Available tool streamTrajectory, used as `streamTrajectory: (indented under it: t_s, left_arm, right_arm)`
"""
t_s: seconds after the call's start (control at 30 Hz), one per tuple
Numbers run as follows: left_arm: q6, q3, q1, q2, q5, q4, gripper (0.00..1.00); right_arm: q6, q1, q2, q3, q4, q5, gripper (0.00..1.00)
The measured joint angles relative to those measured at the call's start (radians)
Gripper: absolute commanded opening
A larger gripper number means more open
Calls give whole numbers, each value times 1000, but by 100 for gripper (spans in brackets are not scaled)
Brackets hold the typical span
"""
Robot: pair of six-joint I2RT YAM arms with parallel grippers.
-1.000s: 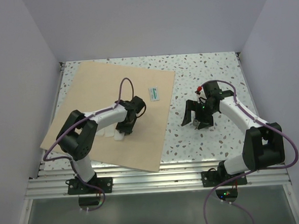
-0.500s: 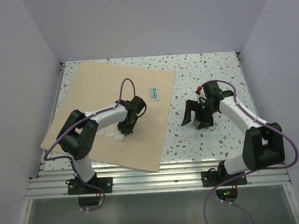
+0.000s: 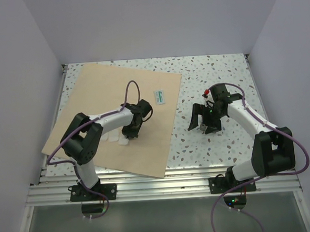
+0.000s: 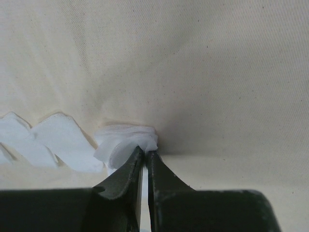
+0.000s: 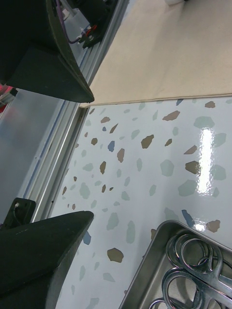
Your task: Prepare the surgical pack
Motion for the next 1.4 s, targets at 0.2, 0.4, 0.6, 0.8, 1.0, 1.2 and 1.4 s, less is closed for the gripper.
streamTrajectory:
  t_s: [0.2,0.4,0.6,0.8,1.0,1.2,1.4]
  left_arm:
    - [-19,11,2,0,-13,-15,0]
    - [-31,41,6,-6,-9,-39,0]
    - [-48,76,6,-47,5,-67,0]
    - [-82,119,6,-60,85,-85,0]
    - [-188,248,6,-62,257,-96,0]
    - [-396,327,6,-88,413,-35,0]
    - [-640,299,6,-108,565,91,0]
  right_arm:
    - [0,0,-1,0,-3,0,98]
    - [0,0,-2,1,-2,-5,99]
    - [0,3,-2,28,3,-31,99]
    - [13,16,-13,19,77,-130,99]
    - [88,100,-116,-73,239,-214,99]
    - [141,255,-201,-73,388,-195,99]
    - [151,383,-217,-73,446,-74,99]
